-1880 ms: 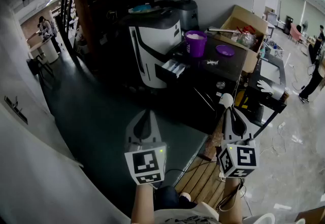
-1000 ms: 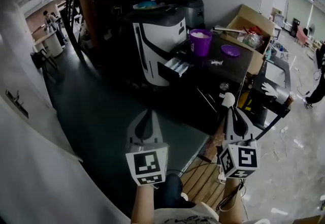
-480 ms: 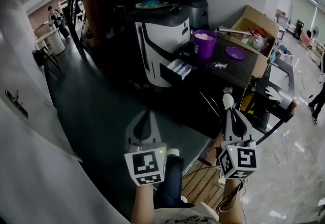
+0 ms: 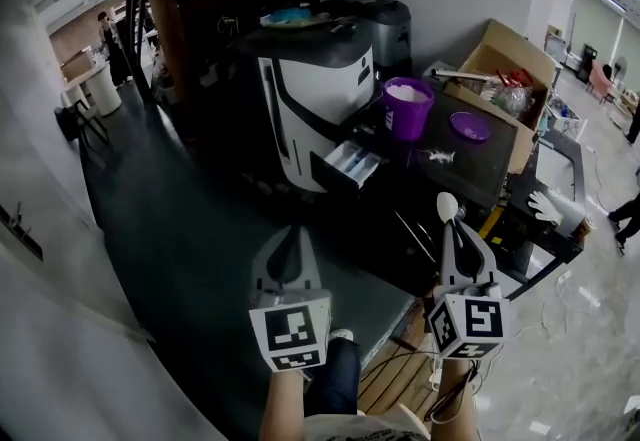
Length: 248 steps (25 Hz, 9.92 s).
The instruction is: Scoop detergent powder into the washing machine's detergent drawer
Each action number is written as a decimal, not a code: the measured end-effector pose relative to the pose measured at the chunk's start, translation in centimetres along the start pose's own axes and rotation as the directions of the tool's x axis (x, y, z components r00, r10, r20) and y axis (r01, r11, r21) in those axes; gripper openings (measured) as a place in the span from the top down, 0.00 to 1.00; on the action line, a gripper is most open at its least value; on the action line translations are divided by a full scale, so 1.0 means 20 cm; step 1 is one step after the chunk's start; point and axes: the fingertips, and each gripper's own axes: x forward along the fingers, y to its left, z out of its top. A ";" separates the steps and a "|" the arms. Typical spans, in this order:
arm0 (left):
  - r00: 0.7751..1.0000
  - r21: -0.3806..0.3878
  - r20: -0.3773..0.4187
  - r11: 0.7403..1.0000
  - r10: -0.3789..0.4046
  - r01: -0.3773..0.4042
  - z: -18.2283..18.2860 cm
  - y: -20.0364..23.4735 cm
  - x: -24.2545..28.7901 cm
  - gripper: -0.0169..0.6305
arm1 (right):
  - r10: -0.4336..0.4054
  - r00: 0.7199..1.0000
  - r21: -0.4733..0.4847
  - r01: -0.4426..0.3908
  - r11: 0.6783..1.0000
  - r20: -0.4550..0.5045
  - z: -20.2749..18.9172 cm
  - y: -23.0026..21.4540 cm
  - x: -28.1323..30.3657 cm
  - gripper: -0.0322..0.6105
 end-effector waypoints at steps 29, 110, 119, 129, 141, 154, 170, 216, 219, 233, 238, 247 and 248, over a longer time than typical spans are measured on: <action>0.982 -0.021 -0.013 0.982 -0.187 0.187 0.33 0.31 1.75 0.97 | -0.150 0.985 -0.025 0.149 0.989 -0.080 0.24 -0.24 1.55 0.92; 0.908 -0.035 -0.296 0.953 -0.298 0.301 -0.20 -0.16 3.04 0.97 | 0.053 0.516 -0.023 -0.139 0.990 -0.855 -0.77 -0.88 2.72 0.92; 0.909 -0.036 -0.290 0.953 -0.298 0.301 -0.19 -0.16 3.03 0.97 | 0.079 0.484 -0.008 -0.174 0.985 -0.871 -0.79 -0.83 2.73 0.92; 0.910 -0.038 -0.286 0.953 -0.300 0.302 -0.19 -0.17 3.01 0.97 | 0.125 0.453 0.045 -0.184 0.982 -0.882 -0.81 -0.78 2.71 0.92; 0.914 -0.039 -0.289 0.958 -0.284 0.285 -0.19 -0.15 2.99 0.97 | 0.243 0.438 0.198 -0.146 0.969 -0.866 -0.80 -0.77 2.68 0.92; 0.913 -0.038 -0.288 0.956 -0.288 0.290 -0.17 -0.17 2.97 0.97 | 0.369 0.448 0.378 -0.074 0.923 -0.814 -0.77 -0.77 2.66 0.92; 0.924 -0.029 -0.283 0.965 -0.257 0.259 -0.14 -0.17 2.95 0.97 | 0.435 0.541 0.506 -0.021 0.862 -0.720 -0.68 -0.76 2.65 0.92; 0.957 -0.025 -0.292 1.000 0.000 -0.008 -0.12 0.11 2.62 0.97 | 0.775 0.563 0.906 -0.103 0.411 -0.288 -0.45 -0.27 2.58 0.92; 0.954 -0.027 -0.300 0.999 0.030 -0.040 -0.14 0.17 2.58 0.97 | 0.784 0.553 0.912 -0.097 0.398 -0.283 -0.46 -0.22 2.58 0.92; 0.934 -0.032 -0.345 0.994 0.087 -0.105 -0.25 0.44 2.38 0.97 | 0.807 0.529 0.930 -0.087 0.358 -0.262 -0.49 0.09 2.52 0.92; 0.933 -0.041 -0.352 0.995 0.072 -0.092 -0.29 0.51 2.33 0.97 | 0.801 0.537 0.935 -0.062 0.348 -0.263 -0.51 0.18 2.49 0.92; 0.934 -0.050 -0.357 0.998 0.025 -0.046 -0.36 0.59 2.26 0.97 | 0.776 0.561 0.937 -0.004 0.349 -0.287 -0.60 0.27 2.44 0.92; 0.933 -0.051 -0.360 0.998 0.021 -0.042 -0.37 0.60 2.25 0.97 | 0.771 0.563 0.934 0.005 0.356 -0.297 -0.62 0.28 2.43 0.92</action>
